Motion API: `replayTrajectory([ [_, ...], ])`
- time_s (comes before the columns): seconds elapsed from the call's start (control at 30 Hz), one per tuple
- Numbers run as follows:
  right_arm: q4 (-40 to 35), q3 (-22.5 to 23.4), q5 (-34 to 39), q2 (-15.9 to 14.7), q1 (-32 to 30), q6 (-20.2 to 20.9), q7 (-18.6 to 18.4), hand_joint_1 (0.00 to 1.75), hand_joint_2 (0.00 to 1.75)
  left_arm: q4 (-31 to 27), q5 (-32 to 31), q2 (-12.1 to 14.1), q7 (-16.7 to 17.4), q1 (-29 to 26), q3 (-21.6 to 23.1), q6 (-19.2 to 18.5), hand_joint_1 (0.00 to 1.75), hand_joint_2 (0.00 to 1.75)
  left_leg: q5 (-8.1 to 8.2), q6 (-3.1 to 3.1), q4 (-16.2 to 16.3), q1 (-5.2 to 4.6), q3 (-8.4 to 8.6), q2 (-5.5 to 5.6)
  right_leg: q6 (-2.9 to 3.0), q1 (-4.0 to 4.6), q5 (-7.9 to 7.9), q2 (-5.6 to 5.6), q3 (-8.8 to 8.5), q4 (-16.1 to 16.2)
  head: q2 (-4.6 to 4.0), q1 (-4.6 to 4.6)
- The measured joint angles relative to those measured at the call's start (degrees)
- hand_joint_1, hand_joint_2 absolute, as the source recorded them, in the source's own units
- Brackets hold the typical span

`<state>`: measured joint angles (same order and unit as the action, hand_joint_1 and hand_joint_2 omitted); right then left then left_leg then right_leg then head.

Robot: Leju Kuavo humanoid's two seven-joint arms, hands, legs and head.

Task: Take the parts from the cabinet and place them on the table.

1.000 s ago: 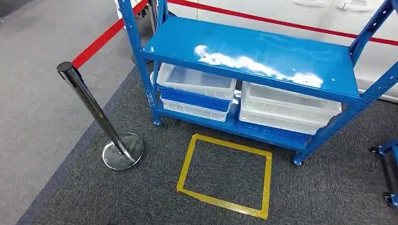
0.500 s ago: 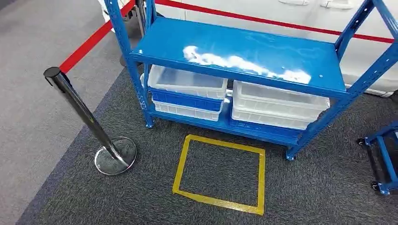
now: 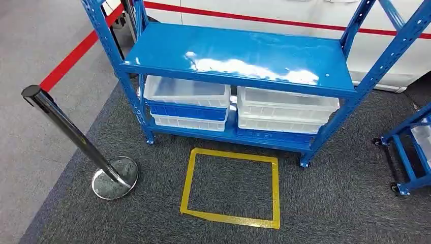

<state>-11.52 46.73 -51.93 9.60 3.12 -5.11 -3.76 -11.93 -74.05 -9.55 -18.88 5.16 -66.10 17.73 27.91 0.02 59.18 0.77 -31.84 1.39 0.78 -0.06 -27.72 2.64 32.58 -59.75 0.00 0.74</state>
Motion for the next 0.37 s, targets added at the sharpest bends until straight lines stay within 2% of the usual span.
replayTrajectory([
  [0.03, 0.0, 0.0, -0.07, 0.0, -0.07, 0.06, 0.0, 0.0, 0.0, 0.02, -0.06, 0.0, 0.0, 0.07, 0.0, -0.02, 0.0, 0.0, 0.01, 0.17, -0.05, -0.04, -0.08, -0.06, -0.23, -0.03, 0.1, 0.15, 0.06, 0.1, 0.0, -0.02],
  [0.07, 0.02, 0.0, -0.13, 0.02, -0.12, 0.15, 0.0, 0.0, 0.0, 0.0, -0.09, 0.0, 0.02, 0.04, 0.0, -0.02, 0.0, 0.0, -0.03, 0.54, -0.05, -0.24, -0.06, -0.26, -0.53, -0.18, 0.22, 0.36, 0.03, 0.27, 0.0, -0.02],
  [0.1, 0.02, 0.0, -0.17, 0.02, -0.15, 0.2, -0.02, 0.0, 0.0, 0.02, -0.09, -0.02, 0.02, 0.05, -0.02, -0.04, 0.0, 0.0, -0.33, 1.06, -0.61, 0.0, 0.09, -0.57, -0.87, -0.11, 0.15, 0.6, 0.03, 0.21, 0.0, -0.02],
  [0.13, 0.02, 0.0, -0.2, 0.02, -0.16, 0.2, -0.02, 0.0, 0.0, 0.0, -0.11, -0.13, 0.07, 0.05, -0.02, -0.04, 0.0, 0.0, -0.63, 1.53, -1.01, 0.26, 0.32, -1.14, -1.1, -0.28, -0.44, 0.01, -0.01, -0.48, 0.0, 0.0],
  [0.17, 0.02, 0.0, -0.22, 0.02, -0.13, 0.22, -0.02, 0.0, 0.0, 0.0, -0.11, -0.07, 0.07, 0.06, -0.02, -0.04, 0.0, 0.0, -0.68, 2.0, -1.27, 0.32, 0.41, -1.3, -1.43, -0.17, -2.28, -1.15, 1.18, -2.84, 0.0, 0.11],
  [0.23, 0.02, 0.0, -0.28, 0.02, -0.08, 0.24, -0.11, 0.0, 0.0, 0.0, -0.15, -0.07, 0.07, 0.0, -0.02, -0.07, 0.0, 0.0, -0.63, 2.15, -1.25, 0.28, 0.32, -1.99, -1.99, -0.47, -6.59, -1.87, 5.44, -11.43, 0.0, 0.07],
  [0.27, 0.02, 0.0, -0.33, 0.02, -0.07, 0.24, -0.17, 0.0, 0.0, 0.0, -0.17, -0.04, 0.11, -0.05, -0.02, -0.07, 0.0, 0.0, -0.56, 2.2, -1.23, 0.25, 0.33, -2.3, -2.16, -0.59, -7.91, -1.97, 7.32, -15.2, 0.0, 0.07],
  [0.3, 0.02, -0.02, -0.35, 0.02, -0.1, 0.24, -0.2, 0.0, 0.0, 0.02, -0.17, -0.04, 0.18, -0.03, -0.02, -0.09, 0.0, 0.0, -0.51, 2.16, -1.21, 0.25, 0.37, -2.51, -2.25, -0.72, -7.91, -2.0, 8.27, -17.0, 0.0, 0.06],
  [0.33, 0.04, -0.02, -0.5, 0.04, -0.16, 0.24, -0.37, 0.0, 0.0, 0.0, -0.17, -0.04, 0.2, -0.02, -0.02, -0.11, 0.0, 0.0, -0.44, 2.08, -1.17, 0.25, 0.46, -2.68, -2.3, -0.82, -6.38, -2.1, 7.79, -15.85, 0.0, 0.09],
  [0.37, 0.04, 0.0, -0.52, 0.02, -0.2, 0.24, -0.44, 0.0, 0.0, 0.02, -0.2, -0.04, 0.24, -0.01, -0.02, -0.11, 0.0, 0.0, -0.33, 1.97, -1.13, 0.26, 0.58, -2.72, -2.19, -0.85, -3.89, -2.23, 6.0, -12.14, 0.0, 0.06],
])
